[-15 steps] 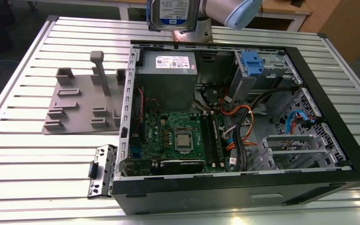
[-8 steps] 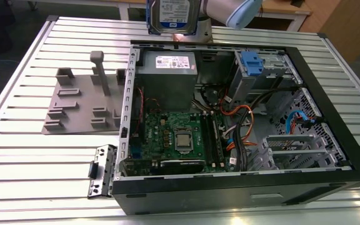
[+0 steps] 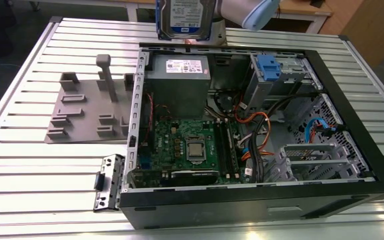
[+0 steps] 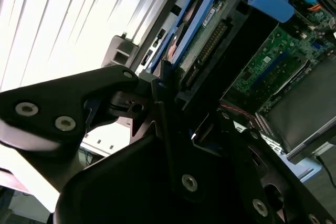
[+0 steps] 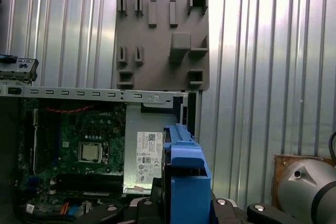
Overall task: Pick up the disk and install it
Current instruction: 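Pick up the disk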
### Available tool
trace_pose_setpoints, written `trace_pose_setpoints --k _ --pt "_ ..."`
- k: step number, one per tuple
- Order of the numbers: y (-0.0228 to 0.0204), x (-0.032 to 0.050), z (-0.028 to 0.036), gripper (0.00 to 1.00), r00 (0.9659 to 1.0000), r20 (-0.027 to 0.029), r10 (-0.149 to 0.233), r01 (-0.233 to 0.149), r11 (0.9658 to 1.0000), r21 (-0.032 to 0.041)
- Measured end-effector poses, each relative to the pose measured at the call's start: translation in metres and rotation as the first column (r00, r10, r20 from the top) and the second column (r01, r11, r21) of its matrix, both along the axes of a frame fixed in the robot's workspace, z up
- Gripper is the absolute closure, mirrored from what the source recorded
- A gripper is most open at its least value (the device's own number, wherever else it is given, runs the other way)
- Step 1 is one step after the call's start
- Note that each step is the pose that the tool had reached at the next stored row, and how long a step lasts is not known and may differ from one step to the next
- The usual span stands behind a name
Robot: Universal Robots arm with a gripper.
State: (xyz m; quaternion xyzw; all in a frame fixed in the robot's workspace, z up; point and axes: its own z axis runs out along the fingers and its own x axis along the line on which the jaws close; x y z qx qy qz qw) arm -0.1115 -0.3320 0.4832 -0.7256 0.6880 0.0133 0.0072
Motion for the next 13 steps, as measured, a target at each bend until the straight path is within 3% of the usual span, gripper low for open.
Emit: trace_pose_setpoints --k 13 --pt "-0.0144 0.0008 0.0 0.64 1.0 0.0 0.0 0.0 1.0 0.0"
